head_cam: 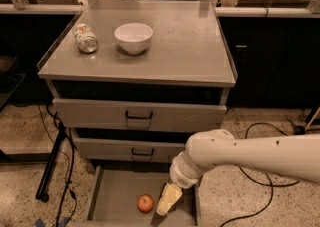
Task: Pick apple from bottom drawer and place on counter
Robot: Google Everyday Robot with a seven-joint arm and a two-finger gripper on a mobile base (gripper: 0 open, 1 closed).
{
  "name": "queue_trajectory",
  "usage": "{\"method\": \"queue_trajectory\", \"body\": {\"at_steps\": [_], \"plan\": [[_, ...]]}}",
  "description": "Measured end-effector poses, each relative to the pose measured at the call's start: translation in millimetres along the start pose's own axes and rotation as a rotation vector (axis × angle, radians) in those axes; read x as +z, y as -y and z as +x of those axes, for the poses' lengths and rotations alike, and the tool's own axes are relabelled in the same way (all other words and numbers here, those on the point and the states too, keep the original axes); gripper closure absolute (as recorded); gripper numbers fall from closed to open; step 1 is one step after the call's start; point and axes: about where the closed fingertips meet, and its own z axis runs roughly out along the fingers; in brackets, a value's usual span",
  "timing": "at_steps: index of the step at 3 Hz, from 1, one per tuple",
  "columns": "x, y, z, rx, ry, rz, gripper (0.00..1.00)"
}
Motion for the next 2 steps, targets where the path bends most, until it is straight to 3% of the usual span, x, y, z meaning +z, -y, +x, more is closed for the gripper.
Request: {"method": "queue_trajectory", "body": {"at_steps": [1, 2], "plan": [[30.6, 24.5, 15.0, 0.047, 0.061, -0.025, 0.00], [30.4, 24.4, 15.0, 0.047, 0.061, -0.024, 0.00]]}}
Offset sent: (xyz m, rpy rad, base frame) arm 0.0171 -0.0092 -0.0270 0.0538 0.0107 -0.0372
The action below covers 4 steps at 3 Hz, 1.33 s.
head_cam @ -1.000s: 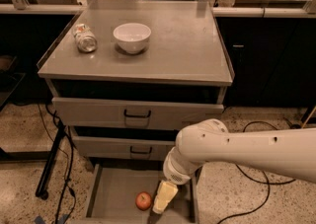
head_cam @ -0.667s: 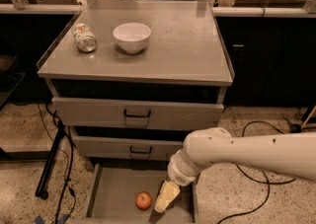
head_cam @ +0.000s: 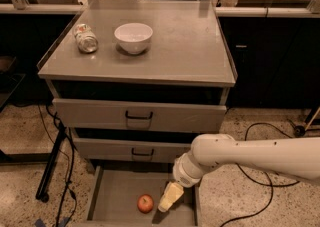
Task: Pick apple from bottom drawer and place on counter
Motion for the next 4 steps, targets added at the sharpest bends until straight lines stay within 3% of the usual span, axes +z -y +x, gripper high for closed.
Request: {"method": "queue_trajectory", "body": {"at_steps": [3, 4], "plan": [[77, 25, 30, 0.061, 0.016, -0.049, 0.00], [80, 25, 31, 0.064, 0.016, -0.052, 0.00]]}}
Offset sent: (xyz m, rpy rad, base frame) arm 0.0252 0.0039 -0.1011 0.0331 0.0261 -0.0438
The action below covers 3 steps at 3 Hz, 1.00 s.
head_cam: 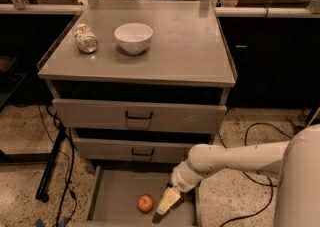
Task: Pick apple from bottom drawer and place on counter
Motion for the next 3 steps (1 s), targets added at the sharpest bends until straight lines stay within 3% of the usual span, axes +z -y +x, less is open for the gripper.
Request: {"method": "queue_trajectory", "body": {"at_steps": [1, 3], "plan": [[17, 1, 11, 0.018, 0.014, -0.030, 0.00], [62, 30, 46, 0.056, 0.106, 0.005, 0.00]]}}
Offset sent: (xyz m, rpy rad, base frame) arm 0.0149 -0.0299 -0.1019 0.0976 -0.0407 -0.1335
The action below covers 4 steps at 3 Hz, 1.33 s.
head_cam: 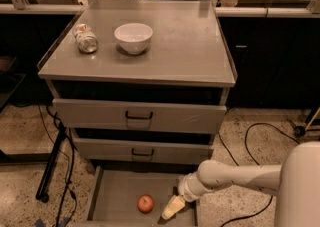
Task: Pick apple from bottom drawer and place on counter
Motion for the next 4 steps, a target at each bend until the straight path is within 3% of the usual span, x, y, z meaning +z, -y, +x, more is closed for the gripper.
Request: {"method": "queue_trajectory", "body": {"at_steps": [2, 4], "plan": [[11, -6, 4, -0.005, 0.003, -0.028, 0.00], [71, -7, 2, 0.033, 0.089, -0.061, 0.00]]}}
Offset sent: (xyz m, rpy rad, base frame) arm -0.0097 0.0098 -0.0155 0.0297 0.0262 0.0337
